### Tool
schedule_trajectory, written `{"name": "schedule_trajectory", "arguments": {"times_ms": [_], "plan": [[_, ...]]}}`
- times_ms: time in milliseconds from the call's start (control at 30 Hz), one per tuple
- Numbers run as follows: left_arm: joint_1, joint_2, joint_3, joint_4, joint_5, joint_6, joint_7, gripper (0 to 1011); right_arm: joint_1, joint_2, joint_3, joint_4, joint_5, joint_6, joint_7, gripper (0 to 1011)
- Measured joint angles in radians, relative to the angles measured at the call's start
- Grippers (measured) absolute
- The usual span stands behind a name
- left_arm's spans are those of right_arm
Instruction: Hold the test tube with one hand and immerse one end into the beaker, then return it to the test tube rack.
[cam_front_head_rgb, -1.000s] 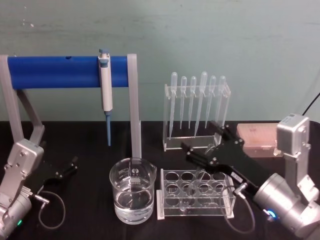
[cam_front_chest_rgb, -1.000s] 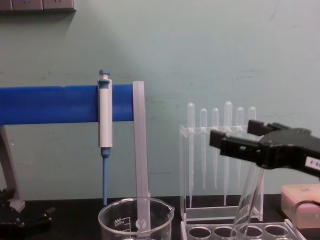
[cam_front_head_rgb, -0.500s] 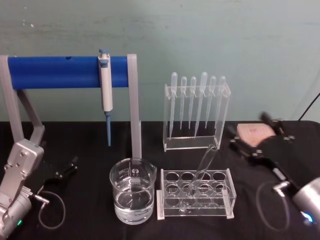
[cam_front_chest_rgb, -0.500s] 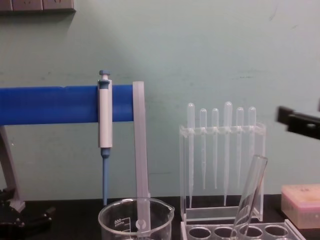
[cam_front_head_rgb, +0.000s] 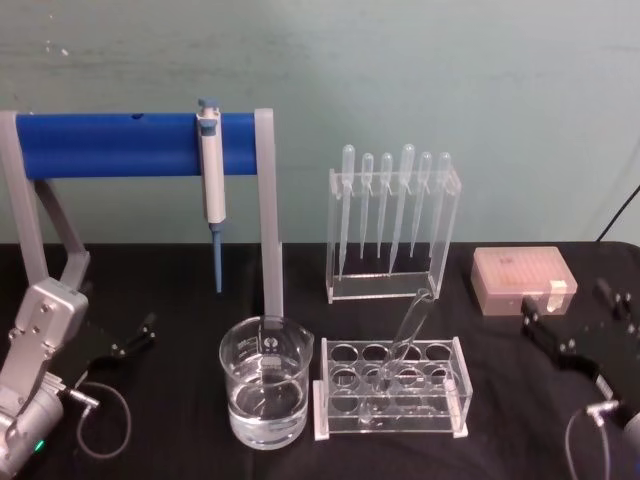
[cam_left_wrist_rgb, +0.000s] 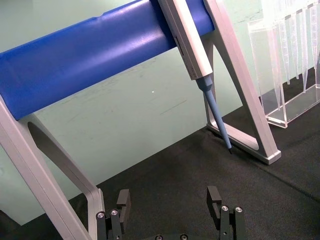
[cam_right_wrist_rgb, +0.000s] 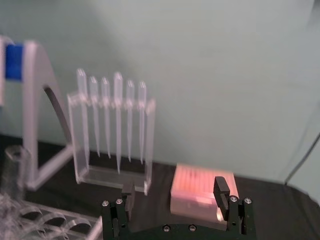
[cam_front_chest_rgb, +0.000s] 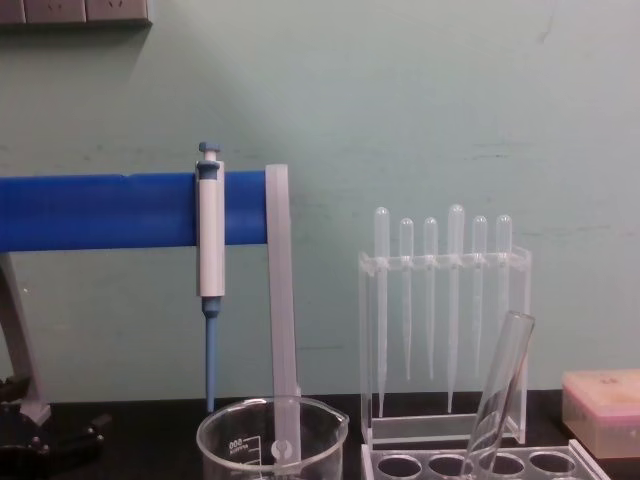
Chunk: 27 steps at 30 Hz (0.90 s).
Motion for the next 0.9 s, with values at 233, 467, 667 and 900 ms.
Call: {"name": "schedule_trajectory", "arguments": {"times_ms": [233,467,667,900], "plan": [[0.0,0.0,0.0,0.0,0.0,0.0,0.0,1000,0.038,-0.019,-0.013,0.097,-0.014,0.041,0.011,1002],[0.0,0.0,0.0,0.0,0.0,0.0,0.0,1000,0.095,-0.039,-0.044,0.19,-0.03,0.059,0.056,1002],[0.0,0.0,0.0,0.0,0.0,0.0,0.0,1000,0.138,-0.055,-0.071,0.259,-0.053,0.073,0.093,1002],[0.0,0.0,0.0,0.0,0.0,0.0,0.0,1000,0.146,-0.07,-0.068,0.277,-0.074,0.076,0.101,1002]]}}
